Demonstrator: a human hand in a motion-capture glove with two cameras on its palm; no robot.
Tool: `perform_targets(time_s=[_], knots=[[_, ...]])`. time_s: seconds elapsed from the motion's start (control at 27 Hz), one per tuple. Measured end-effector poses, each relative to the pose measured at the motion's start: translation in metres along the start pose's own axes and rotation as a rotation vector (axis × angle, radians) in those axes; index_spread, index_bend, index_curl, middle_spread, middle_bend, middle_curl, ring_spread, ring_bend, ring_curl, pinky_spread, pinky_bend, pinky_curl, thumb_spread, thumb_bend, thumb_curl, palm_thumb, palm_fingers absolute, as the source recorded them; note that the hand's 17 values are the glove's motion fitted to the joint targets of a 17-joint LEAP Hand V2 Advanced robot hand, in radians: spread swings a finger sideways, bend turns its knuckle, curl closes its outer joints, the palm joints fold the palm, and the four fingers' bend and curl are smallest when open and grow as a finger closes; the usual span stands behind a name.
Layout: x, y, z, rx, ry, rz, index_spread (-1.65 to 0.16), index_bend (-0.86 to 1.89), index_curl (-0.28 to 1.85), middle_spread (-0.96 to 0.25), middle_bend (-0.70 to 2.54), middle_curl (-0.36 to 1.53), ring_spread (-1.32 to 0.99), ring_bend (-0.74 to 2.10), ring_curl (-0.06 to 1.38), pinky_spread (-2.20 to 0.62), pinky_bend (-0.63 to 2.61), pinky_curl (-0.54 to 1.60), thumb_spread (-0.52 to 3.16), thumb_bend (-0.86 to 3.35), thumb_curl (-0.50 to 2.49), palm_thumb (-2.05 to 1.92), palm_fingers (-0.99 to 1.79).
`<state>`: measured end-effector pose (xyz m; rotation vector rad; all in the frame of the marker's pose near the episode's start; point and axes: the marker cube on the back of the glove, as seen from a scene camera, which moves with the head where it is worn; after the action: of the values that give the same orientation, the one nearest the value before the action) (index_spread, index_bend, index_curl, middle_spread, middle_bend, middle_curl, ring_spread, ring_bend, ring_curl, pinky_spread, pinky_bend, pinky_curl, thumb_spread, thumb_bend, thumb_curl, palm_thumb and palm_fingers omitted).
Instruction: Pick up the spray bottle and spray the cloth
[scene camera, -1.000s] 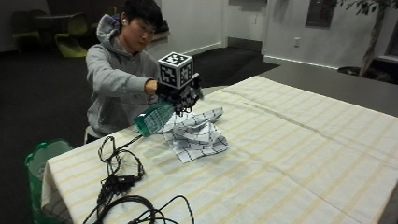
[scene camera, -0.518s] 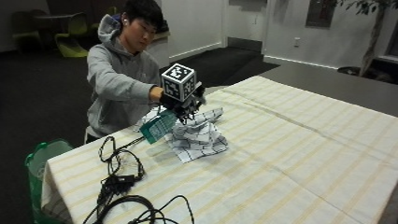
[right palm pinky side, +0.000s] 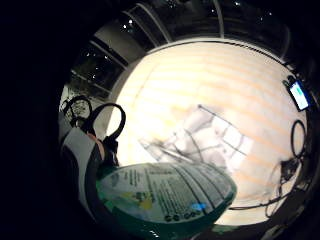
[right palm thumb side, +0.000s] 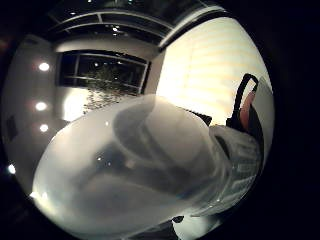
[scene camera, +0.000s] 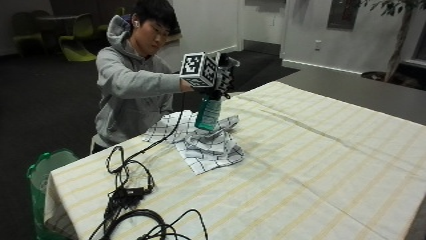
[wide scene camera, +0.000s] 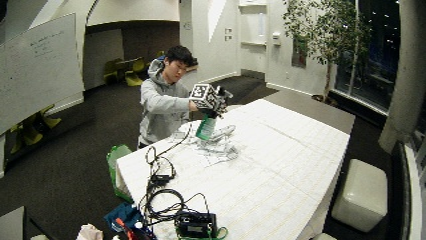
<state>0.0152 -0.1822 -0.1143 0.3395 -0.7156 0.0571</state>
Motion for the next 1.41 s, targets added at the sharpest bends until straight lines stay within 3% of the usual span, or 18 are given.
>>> perform_targets(time_s=[0.22, 0.41, 0.59, 0.74, 0.78, 0.89, 1.0, 1.18, 1.41], knots=[[-0.030, -0.034, 0.040, 0.163, -0.290, -0.047, -0.20, 0.44, 0.54, -0.11, 0.68, 0.53, -0.15, 0.73, 0.49, -0.28, 0.44, 0.42, 0.15, -0.03, 0.74, 0.93, 1.39], [-0.041, -0.064, 0.097, 0.186, -0.408, -0.056, -0.20, 0.42, 0.55, -0.09, 0.67, 0.52, -0.14, 0.73, 0.49, -0.27, 0.44, 0.42, 0.16, -0.03, 0.74, 0.94, 1.36], [-0.050, -0.092, 0.163, 0.106, -0.446, -0.047, -0.19, 0.41, 0.55, -0.08, 0.68, 0.53, -0.13, 0.68, 0.48, -0.26, 0.45, 0.42, 0.17, -0.03, 0.75, 0.94, 1.34], [-0.047, -0.086, 0.194, -0.150, -0.405, -0.068, -0.19, 0.39, 0.55, -0.07, 0.66, 0.52, -0.12, 0.67, 0.48, -0.26, 0.43, 0.42, 0.18, -0.03, 0.75, 0.95, 1.30], [-0.045, -0.085, 0.197, -0.204, -0.382, -0.072, -0.19, 0.38, 0.55, -0.07, 0.65, 0.52, -0.12, 0.67, 0.48, -0.26, 0.43, 0.41, 0.19, -0.03, 0.75, 0.95, 1.27], [-0.038, -0.090, 0.196, -0.222, -0.282, -0.066, -0.20, 0.19, 0.52, -0.09, 0.52, 0.49, -0.11, 0.58, 0.46, -0.16, 0.46, 0.42, 0.33, -0.01, 0.75, 0.98, 0.78], [-0.027, -0.084, 0.187, -0.238, -0.196, -0.069, -0.22, 0.10, 0.50, -0.09, 0.53, 0.50, -0.09, 0.49, 0.46, -0.09, 0.47, 0.45, 0.48, -0.04, 0.72, 0.94, 0.57], [-0.015, -0.055, 0.152, -0.330, -0.256, -0.062, -0.26, 0.02, 0.38, -0.04, 0.36, 0.43, -0.04, 0.42, 0.42, 0.05, 0.58, 0.46, 0.64, -0.07, 0.65, 0.84, 0.15], [-0.005, -0.034, 0.125, -0.208, -0.232, -0.077, -0.29, 0.07, 0.30, -0.01, 0.32, 0.40, 0.00, 0.39, 0.36, 0.15, 0.58, 0.41, 0.74, -0.04, 0.59, 0.80, 0.13]])
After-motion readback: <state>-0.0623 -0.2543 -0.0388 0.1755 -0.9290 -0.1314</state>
